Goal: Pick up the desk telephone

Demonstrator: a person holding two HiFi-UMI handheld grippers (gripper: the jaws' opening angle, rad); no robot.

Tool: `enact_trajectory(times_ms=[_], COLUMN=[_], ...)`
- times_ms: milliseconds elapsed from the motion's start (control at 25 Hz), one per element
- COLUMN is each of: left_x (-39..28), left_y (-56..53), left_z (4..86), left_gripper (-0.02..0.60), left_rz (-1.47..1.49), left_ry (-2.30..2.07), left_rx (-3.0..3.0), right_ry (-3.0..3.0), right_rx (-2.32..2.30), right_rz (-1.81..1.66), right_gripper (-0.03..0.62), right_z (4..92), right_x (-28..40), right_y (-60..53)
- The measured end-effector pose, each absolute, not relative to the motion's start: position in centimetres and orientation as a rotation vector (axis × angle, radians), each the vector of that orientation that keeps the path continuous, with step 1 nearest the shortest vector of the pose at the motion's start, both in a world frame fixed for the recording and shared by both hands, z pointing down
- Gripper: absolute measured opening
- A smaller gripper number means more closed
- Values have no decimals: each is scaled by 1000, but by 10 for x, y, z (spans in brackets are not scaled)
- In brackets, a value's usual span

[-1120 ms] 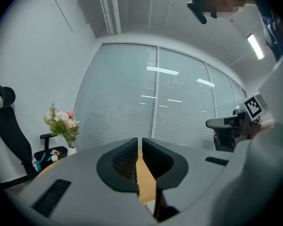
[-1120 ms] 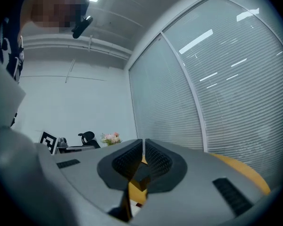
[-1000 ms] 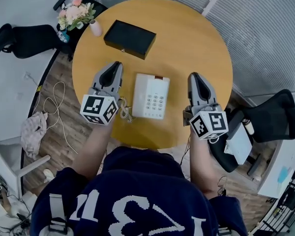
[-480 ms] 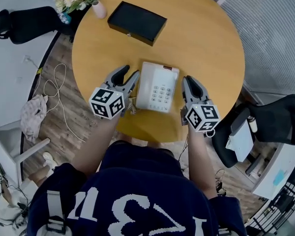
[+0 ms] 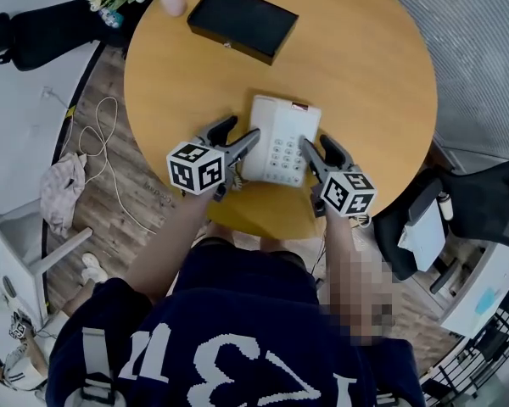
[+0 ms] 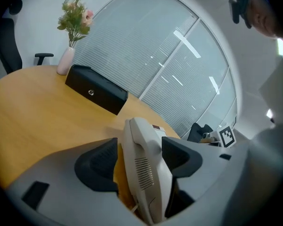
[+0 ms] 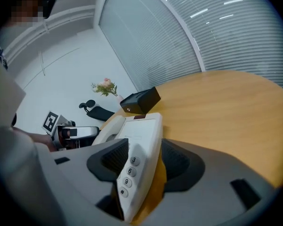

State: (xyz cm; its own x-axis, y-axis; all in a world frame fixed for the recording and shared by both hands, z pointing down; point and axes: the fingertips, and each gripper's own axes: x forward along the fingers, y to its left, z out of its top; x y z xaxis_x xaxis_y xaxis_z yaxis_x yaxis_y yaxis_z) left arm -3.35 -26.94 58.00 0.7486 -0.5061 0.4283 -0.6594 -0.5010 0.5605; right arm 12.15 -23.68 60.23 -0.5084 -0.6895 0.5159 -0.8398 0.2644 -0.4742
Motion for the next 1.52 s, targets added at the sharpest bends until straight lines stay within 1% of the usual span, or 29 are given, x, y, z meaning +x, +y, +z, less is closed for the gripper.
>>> enact_trajectory(times_ms=[160,440,680,1000,1200,1400,1520], left_x=[-23,-12,-11,-3,-5,-5,-5], left_y=[-259,-250,-251,-248,-250,-249,-249], left_z=[584,594,602,610,609,609,609], left_gripper=[290,299,318,322,324,324,324], left_rz=[287,371,404,481,451,450,448], left_ry=[-787,-740,-687,-429,-453,-443,-446], left_rx=[2204,2192,2120,1980,1992,1992,2001], right_ry=[-2344,-2342,-2315,-2321,-2343,-2379,-2347], right_rx=[1373,1325,1279,1225,1228,1343,1342], right_rz=[1163,1207,1224,1227,1264,1469,1426], right_gripper=[230,239,239,239,239,238,238], right_z=[610,616,625,627,629,623,629], right_x=[110,101,99,100,100,109,106], right_y=[-236,-235,-230,-228,-230,-241,-241])
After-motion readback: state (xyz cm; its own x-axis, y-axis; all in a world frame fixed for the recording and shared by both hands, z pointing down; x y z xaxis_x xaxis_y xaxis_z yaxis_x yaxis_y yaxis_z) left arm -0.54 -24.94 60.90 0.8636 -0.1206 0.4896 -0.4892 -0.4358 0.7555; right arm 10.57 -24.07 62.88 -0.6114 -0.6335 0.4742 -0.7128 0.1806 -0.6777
